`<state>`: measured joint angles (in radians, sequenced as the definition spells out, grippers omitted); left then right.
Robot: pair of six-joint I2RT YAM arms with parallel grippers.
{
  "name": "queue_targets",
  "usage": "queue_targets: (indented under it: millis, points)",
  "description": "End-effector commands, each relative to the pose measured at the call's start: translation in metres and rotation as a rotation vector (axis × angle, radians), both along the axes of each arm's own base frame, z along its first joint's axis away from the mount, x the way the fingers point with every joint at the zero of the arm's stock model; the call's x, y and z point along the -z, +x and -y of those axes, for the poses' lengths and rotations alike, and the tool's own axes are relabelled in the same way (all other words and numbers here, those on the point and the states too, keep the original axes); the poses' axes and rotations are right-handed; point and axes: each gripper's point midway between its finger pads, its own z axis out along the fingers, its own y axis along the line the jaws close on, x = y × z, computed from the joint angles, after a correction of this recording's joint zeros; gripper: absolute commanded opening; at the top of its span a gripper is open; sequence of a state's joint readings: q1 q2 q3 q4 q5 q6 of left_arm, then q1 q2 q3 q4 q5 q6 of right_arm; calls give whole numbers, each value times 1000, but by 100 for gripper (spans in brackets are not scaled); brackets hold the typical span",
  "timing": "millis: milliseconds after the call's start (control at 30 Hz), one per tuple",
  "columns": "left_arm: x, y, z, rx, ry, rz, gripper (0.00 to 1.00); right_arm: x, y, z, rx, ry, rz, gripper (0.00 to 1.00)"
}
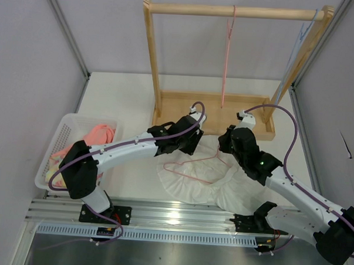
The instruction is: Place the skirt on the hanger
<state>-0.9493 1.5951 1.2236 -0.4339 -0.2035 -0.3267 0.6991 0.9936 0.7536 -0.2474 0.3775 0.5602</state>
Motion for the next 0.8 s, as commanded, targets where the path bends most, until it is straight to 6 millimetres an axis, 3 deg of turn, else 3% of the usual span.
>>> queue_targets:
  millis: [0, 500, 767]
  points:
    - [-2, 2, -17, -8, 96, -5, 47, -9, -2, -4, -33, 19, 36, 0]
    - [32, -22, 8, 134, 46, -139, 48, -11, -2, -2, -29, 8, 42, 0]
    - [59, -14, 0, 86, 131, -160, 39, -11, -2, -1, -28, -1, 43, 0]
